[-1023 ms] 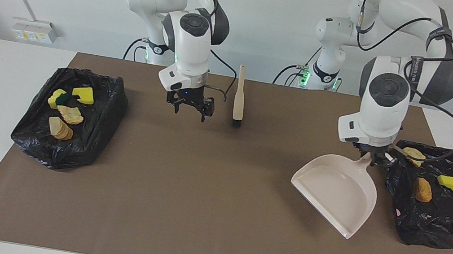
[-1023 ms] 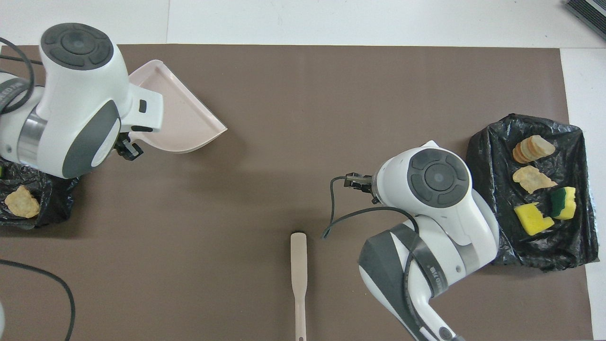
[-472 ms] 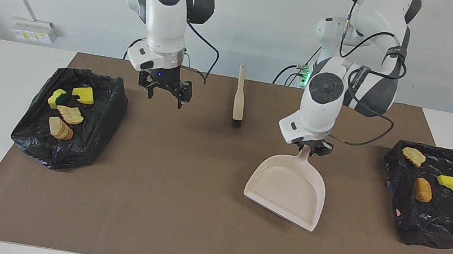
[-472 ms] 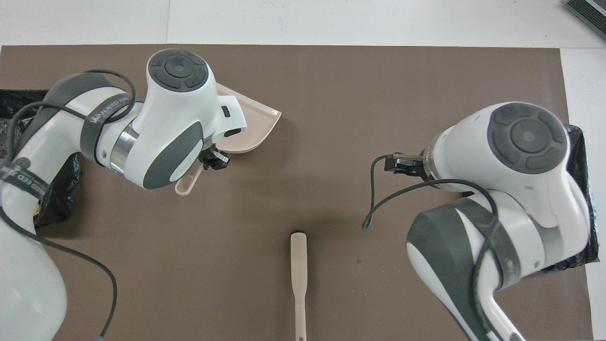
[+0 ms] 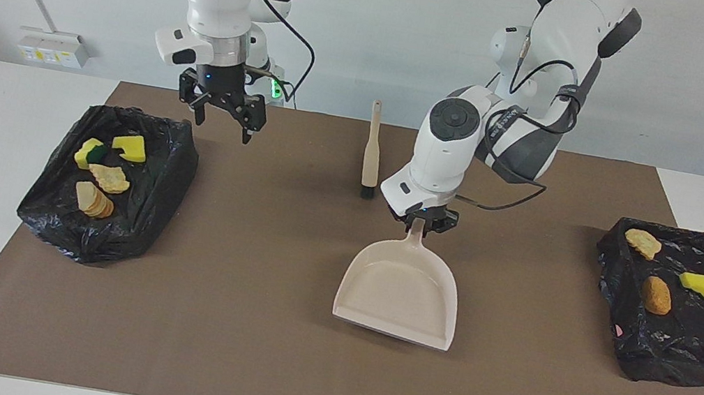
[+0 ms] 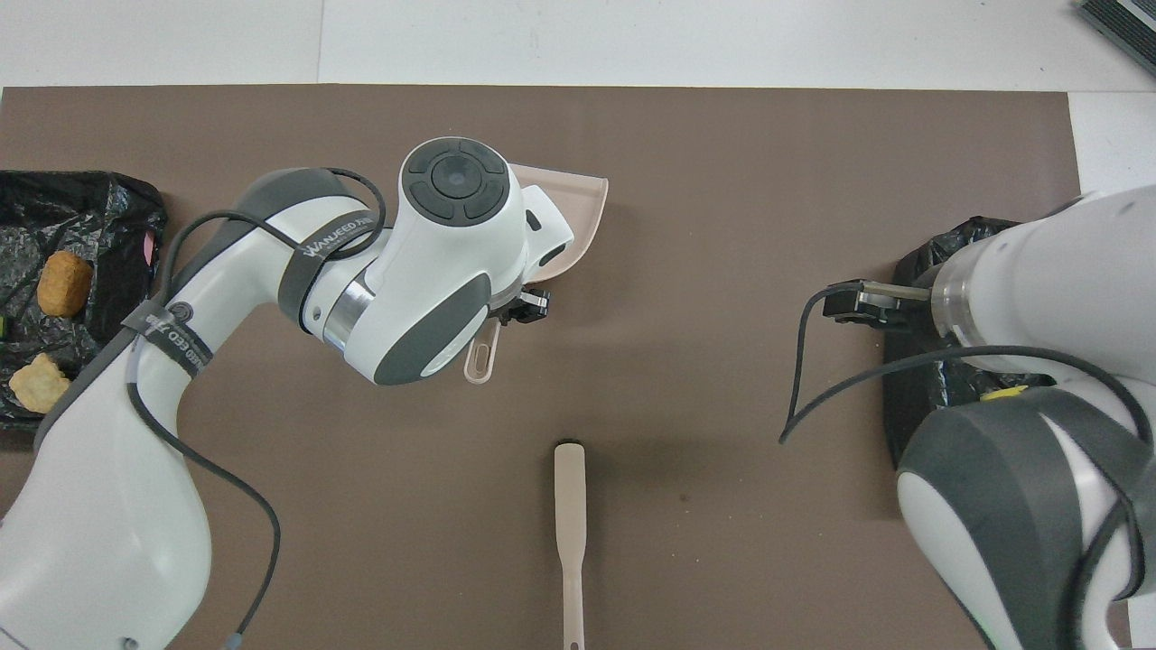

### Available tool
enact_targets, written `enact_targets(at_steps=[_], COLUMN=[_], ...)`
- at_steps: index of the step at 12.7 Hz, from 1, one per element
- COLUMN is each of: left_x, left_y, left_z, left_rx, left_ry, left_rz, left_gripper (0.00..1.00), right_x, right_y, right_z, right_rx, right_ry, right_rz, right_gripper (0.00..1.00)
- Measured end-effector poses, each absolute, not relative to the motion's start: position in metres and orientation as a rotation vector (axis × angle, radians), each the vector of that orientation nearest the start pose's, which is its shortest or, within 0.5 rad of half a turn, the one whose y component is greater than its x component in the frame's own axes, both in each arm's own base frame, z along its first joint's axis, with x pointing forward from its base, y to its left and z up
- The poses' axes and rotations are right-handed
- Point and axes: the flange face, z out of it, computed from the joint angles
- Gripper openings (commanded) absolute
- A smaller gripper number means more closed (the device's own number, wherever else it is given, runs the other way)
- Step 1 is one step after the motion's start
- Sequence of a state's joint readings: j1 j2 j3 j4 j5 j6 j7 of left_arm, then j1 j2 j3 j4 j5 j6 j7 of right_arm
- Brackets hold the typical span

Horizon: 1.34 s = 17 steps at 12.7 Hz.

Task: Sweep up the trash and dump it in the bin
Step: 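Carry the dustpan to the table center while the right gripper withdraws, then set the dustpan down and open the left gripper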

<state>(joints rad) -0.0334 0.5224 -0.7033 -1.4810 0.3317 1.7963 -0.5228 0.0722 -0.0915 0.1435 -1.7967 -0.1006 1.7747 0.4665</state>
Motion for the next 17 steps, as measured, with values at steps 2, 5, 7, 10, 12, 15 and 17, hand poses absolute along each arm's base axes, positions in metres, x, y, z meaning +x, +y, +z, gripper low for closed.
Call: enact_targets(at_steps=[2, 5, 7, 10, 12, 15, 17], left_x=[0.557, 0.559, 0.563, 0.564, 0.561, 0.556, 0.559], left_y=[-0.393, -0.430, -0.435, -0.435, -0.438, -0.445, -0.444], left_z=[0.407, 0.372, 0.357, 0.353, 0.354, 0.355, 0.358], left_rx=[-3.099, -3.115, -3.120, -3.121, -3.120, -3.114, -3.110], left_ry=[0.382, 0.347, 0.343, 0.342, 0.352, 0.372, 0.367], left_rz=[0.116, 0.125, 0.147, 0.155, 0.155, 0.149, 0.133], left_gripper=[0.00, 0.00, 0.00, 0.23, 0.75, 1.00, 1.00], right_x=[0.529, 0.531, 0.531, 0.529, 0.525, 0.522, 0.518], right_y=[0.096, 0.071, 0.050, 0.014, -0.014, -0.044, -0.048], right_z=[0.601, 0.616, 0.628, 0.644, 0.651, 0.651, 0.647], right_rx=[-3.202, -3.196, -3.199, -3.208, -3.217, -3.228, -3.229], right_ry=[0.352, 0.395, 0.380, 0.313, 0.238, 0.081, 0.016], right_rz=[-0.165, -0.164, -0.161, -0.154, -0.141, -0.116, -0.046], right_gripper=[1.00, 1.00, 1.00, 1.00, 1.00, 1.00, 1.00])
